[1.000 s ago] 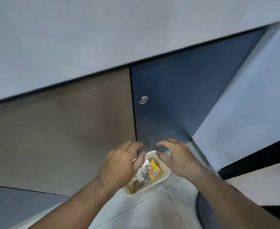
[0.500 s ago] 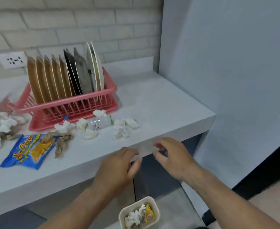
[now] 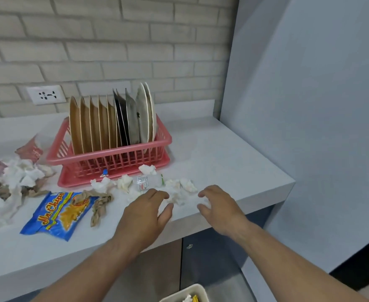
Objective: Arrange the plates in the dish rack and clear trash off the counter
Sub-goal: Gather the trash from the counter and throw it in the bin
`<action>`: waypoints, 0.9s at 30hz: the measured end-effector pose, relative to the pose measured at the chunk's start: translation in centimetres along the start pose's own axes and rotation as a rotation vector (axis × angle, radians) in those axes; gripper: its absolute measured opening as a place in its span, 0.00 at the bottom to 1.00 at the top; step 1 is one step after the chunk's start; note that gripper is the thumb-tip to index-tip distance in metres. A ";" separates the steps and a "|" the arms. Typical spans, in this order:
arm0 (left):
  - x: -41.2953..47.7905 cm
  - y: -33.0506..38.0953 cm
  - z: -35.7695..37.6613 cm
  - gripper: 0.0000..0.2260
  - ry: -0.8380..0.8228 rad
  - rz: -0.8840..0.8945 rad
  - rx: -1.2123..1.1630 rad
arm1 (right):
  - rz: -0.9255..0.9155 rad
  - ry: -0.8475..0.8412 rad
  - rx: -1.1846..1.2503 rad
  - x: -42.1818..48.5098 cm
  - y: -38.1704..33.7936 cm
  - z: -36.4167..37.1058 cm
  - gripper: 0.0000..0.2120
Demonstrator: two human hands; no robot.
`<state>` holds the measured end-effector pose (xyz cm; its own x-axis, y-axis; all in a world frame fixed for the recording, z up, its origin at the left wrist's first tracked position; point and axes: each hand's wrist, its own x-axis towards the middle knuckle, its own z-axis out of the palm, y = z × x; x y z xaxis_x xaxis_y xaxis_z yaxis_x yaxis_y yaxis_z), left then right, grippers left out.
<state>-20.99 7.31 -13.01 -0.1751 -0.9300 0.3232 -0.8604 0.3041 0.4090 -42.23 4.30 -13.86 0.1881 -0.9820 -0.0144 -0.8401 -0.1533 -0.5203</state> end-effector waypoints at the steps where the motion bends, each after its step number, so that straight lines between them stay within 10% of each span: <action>1: 0.8 -0.6 -0.1 0.15 -0.012 0.007 0.002 | 0.006 0.027 -0.007 1.2 -0.4 0.0 0.18; 6: 4.0 -3.0 0.0 0.19 -0.097 0.057 0.008 | 0.084 -0.021 -0.095 6.5 -1.8 1.3 0.25; 19: 9.6 -4.1 3.4 0.14 -0.475 0.254 0.213 | 0.330 0.162 0.097 6.0 -0.7 0.4 0.04; 27: 11.8 -5.7 -0.2 0.08 -0.153 0.216 -0.143 | 0.391 0.254 0.301 6.3 -2.9 -0.3 0.04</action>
<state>-18.04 -5.36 -11.35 -0.4263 -0.8574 0.2884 -0.7207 0.5146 0.4645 -38.80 -1.43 -12.15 -0.2683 -0.9609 -0.0681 -0.6331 0.2291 -0.7394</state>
